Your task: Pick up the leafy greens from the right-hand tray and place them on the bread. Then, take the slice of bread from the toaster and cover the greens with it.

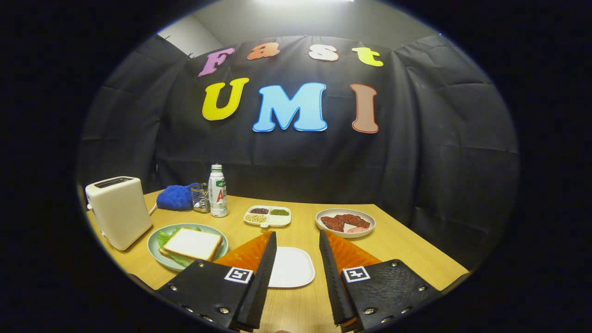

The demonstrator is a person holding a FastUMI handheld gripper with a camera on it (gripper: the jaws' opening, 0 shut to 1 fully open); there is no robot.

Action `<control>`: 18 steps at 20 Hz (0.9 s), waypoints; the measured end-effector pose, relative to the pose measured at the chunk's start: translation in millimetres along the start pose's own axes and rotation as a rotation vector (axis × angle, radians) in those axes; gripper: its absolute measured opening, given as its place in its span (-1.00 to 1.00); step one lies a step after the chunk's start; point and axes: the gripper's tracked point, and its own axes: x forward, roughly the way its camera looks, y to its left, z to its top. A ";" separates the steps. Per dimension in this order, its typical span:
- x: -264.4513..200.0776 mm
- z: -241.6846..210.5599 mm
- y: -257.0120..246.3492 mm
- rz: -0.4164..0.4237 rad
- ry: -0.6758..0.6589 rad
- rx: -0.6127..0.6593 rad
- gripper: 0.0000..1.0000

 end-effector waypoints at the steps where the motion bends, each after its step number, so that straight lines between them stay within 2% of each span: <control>1: -1.0 -0.4 -10.9 -0.013 0.000 -0.013 0.13; 16: -4.0 -12.3 -135.0 -0.051 0.008 0.047 0.13; 18: -2.0 -11.5 -154.7 -0.026 -0.003 0.067 0.13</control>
